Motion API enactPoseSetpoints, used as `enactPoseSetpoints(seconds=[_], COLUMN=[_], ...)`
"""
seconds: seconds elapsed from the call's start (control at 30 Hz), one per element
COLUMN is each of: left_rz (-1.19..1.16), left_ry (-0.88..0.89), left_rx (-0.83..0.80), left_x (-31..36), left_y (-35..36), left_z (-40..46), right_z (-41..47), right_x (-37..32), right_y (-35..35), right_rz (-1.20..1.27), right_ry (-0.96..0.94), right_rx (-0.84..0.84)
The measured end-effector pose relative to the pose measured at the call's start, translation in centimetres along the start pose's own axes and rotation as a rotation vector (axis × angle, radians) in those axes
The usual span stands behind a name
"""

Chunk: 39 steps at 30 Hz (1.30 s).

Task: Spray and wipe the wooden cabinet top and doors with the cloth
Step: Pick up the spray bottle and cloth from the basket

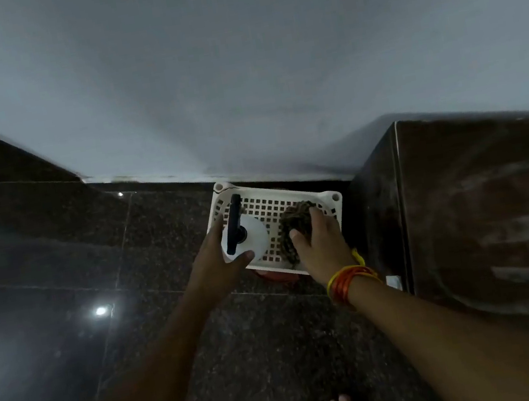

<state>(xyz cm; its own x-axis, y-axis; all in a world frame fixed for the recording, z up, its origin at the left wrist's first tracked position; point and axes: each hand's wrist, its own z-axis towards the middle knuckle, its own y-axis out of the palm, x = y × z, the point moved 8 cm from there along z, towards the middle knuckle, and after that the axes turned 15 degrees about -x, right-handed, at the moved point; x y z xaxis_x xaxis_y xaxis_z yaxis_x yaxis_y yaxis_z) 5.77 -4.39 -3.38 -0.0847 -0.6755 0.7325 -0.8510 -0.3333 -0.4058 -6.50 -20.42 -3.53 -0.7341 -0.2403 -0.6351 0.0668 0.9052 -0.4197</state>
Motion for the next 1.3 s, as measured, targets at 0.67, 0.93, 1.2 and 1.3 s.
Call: enactPoseSetpoints(seconds=[0.67,0.93,1.2,1.3], left_rz=[-0.103,-0.229,-0.144,-0.126], left_ry=[0.184,0.251,0.343,0.357], left_rx=[0.096,0.221,0.416,0.456], left_x=[0.1,3.2,9.9,11.8], left_y=[1.2,-0.1,-1.4,-0.7], left_z=[3.6,1.5,-2.5,-4.5], right_z=[7.1,3.5,-3.1,-5.8], right_x=[3.3,0.0,-4.5,-4.8], right_y=[4.0,-0.8,-6.1,-8.8], right_rz=[-0.295,-0.179,-0.064,0.007], right_ry=[0.098,-0.122,-0.304,-0.288], right_rx=[-0.09,0.171,0.269,0.263])
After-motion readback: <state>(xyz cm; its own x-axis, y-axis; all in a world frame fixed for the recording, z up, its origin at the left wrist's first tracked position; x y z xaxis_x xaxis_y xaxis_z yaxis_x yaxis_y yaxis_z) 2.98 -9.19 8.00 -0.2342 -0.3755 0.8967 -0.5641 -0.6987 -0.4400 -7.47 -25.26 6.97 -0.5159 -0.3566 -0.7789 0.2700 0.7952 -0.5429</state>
